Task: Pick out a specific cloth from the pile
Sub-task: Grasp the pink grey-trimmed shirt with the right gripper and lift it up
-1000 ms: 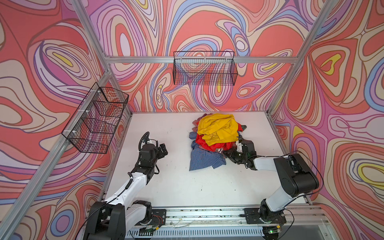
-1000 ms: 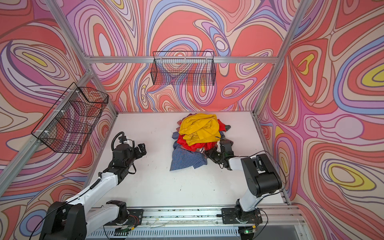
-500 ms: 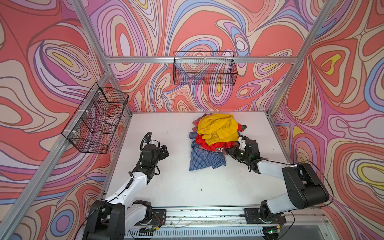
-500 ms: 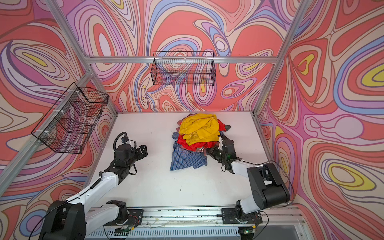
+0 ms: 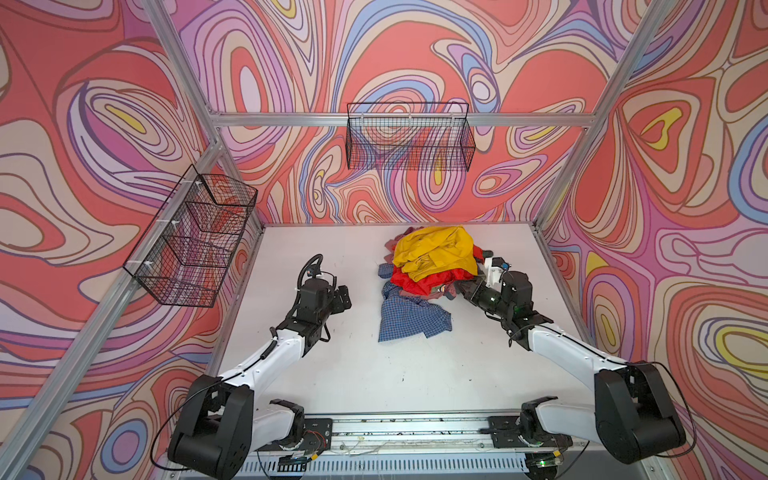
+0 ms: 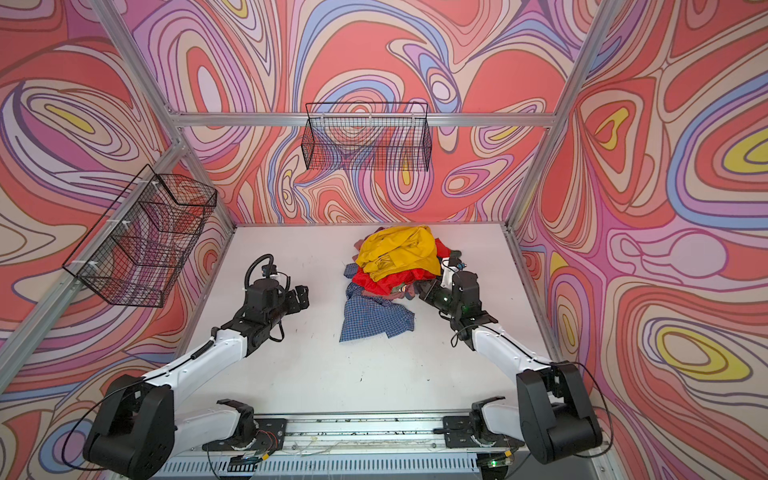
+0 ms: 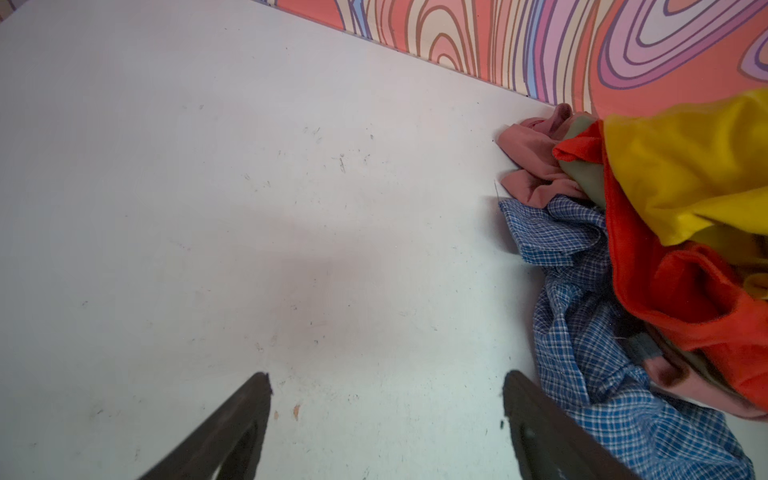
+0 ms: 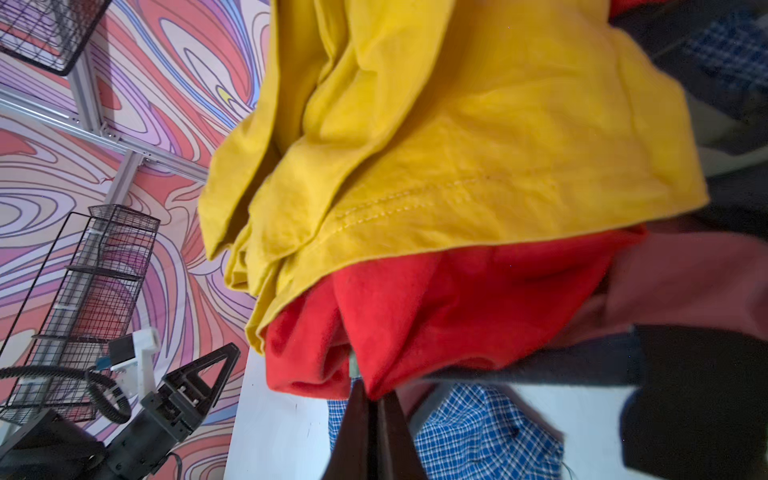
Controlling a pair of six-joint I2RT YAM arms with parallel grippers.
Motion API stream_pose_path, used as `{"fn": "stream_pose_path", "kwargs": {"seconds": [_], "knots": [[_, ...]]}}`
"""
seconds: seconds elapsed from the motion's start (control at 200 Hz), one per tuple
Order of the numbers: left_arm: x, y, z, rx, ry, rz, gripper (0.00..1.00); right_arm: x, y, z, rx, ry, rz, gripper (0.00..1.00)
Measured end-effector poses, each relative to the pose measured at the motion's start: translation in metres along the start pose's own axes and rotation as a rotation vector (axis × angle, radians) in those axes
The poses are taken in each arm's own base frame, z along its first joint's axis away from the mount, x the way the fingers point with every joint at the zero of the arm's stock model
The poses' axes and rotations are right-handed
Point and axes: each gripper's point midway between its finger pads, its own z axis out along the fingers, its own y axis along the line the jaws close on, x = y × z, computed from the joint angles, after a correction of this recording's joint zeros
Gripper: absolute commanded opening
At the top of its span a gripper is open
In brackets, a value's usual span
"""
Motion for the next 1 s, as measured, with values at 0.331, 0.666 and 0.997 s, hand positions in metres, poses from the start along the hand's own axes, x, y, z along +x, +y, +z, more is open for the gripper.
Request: {"fn": "stream_pose_path", "kwargs": {"seconds": [0.331,0.666,0.997], "knots": [[0.010,-0.034,0.018,0.043,0.055,0.068,0.90,-0.020,0.036,-0.010,-0.082,-0.032,-0.071,0.00],[0.014,-0.059,0.029,0.075,0.079,0.121,0.90,-0.048,0.094,-0.033,-0.194,-0.080,-0.213,0.00],[0.026,-0.077,0.036,0.099,0.111,0.166,0.90,-0.074,0.143,-0.055,-0.271,-0.126,-0.316,0.00]]}}
